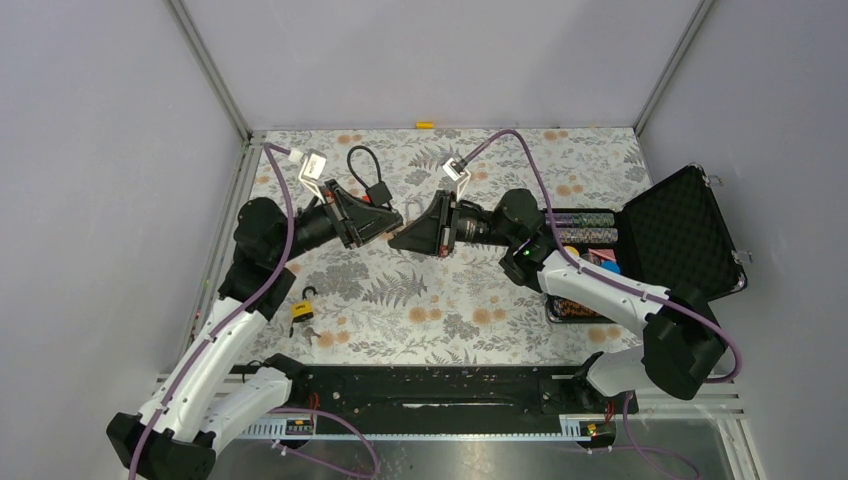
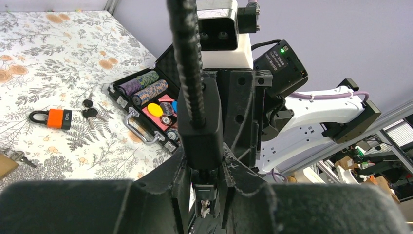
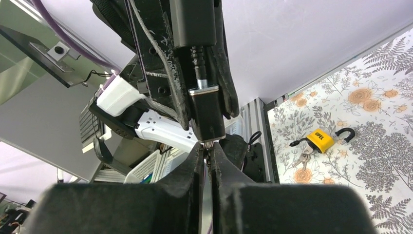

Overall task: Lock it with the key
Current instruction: Remove the key from the lock.

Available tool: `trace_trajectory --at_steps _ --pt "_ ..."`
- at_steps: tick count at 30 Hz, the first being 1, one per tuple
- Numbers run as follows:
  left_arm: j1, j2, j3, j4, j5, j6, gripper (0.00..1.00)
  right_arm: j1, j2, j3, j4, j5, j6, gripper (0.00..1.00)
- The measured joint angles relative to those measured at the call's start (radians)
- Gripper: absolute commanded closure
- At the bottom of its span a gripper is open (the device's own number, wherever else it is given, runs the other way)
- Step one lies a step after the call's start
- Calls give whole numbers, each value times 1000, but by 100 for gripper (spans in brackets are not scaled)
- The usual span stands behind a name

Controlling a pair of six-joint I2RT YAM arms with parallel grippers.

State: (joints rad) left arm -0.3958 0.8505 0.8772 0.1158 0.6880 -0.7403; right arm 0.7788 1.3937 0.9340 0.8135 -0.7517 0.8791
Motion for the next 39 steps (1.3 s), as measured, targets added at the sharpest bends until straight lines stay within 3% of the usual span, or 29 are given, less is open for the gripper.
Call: trace_trajectory --at_steps 2,4,10,13,16,20,22,29,32,39 --pt "0 2 1 -11 -1 8 100 0 0 0 -16 -1 -8 39" --pt "0 3 5 -30 -5 20 100 0 -1 0 -25 2 -19 25" --pt "0 2 40 -69 -7 60 100 0 -66 -52 -28 18 -92 19" --pt "0 2 53 -69 -6 63 100 0 -78 -53 -15 29 -107 24" --pt "0 2 55 -69 -5 63 100 0 -67 -45 -6 27 -104 36" --pt "0 2 55 -66 -4 62 100 0 -19 -3 27 26 -70 39" --pt "0 2 55 -59 -4 60 100 1 -4 4 48 27 -56 45" --pt "0 2 55 -31 -3 47 100 2 13 19 69 26 -32 86" --pt "0 1 55 -29 -3 39 100 2 16 19 73 28 -26 98" --pt "0 0 55 -24 -2 36 100 3 23 24 80 28 -21 100"
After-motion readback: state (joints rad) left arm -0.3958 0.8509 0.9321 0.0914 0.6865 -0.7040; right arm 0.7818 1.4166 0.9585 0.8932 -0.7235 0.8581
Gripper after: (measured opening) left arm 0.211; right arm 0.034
